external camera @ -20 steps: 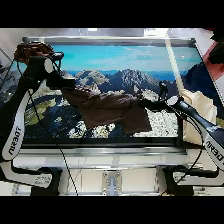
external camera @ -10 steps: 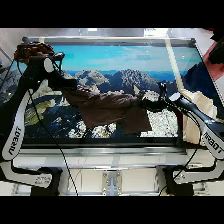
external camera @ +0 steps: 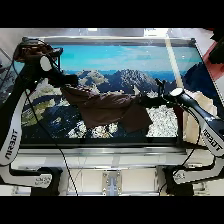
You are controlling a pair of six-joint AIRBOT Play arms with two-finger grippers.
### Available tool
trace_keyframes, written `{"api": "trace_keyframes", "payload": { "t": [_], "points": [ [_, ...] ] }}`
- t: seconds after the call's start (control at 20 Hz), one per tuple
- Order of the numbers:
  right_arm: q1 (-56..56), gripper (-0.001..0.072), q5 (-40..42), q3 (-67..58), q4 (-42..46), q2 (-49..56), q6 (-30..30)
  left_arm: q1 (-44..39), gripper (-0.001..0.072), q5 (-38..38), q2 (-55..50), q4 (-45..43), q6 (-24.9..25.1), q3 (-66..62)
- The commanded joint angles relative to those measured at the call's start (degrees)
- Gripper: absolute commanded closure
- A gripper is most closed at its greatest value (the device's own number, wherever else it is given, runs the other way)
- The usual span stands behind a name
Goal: Fold the shirts.
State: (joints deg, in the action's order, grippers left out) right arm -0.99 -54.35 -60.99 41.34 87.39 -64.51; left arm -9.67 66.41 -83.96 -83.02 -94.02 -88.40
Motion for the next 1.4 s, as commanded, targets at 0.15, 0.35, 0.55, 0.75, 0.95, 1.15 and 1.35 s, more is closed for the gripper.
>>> {"api": "trace_keyframes", "payload": {
  "t": [0.15, 0.35, 0.55, 0.75, 0.95, 1.15, 1.35],
  "points": [
    [-5.4, 0.0676, -6.3, -13.5, 2.5, -3.4, -2.2, 0.0, 0.0004, 6.3, 12.1, 7.8, 0.9, 12.6],
    [-5.6, 0.0676, -7.0, -15.8, 2.4, -3.5, -3.2, -0.6, 0.0002, -0.6, 14.6, 32.7, 0.9, 35.2],
    [-4.3, 0.0676, -7.3, -15.8, 1.0, -3.5, -3.2, -6.0, 0.0002, -16.4, 14.6, 52.4, 0.7, 50.3],
    [-4.3, 0.0677, -7.3, -15.8, -4.5, -3.5, -2.9, -16.3, 0.0003, -33.2, 14.6, 57.1, -2.3, 53.3],
    [-4.3, 0.0677, -7.3, -15.8, -6.3, -3.8, -2.9, -23.2, 0.0003, -40.2, 14.5, 57.2, -3.1, 53.3],
    [-4.3, 0.0677, -8.8, -17.5, -6.6, -4.4, -3.0, -25.1, 0.0004, -50.0, 14.1, 55.1, -12.4, 53.9],
    [-4.3, 0.0676, -8.8, -20.2, -6.7, -5.2, -3.0, -25.4, 0.0005, -50.5, 14.0, 52.9, -18.4, 56.0]
  ]
}}
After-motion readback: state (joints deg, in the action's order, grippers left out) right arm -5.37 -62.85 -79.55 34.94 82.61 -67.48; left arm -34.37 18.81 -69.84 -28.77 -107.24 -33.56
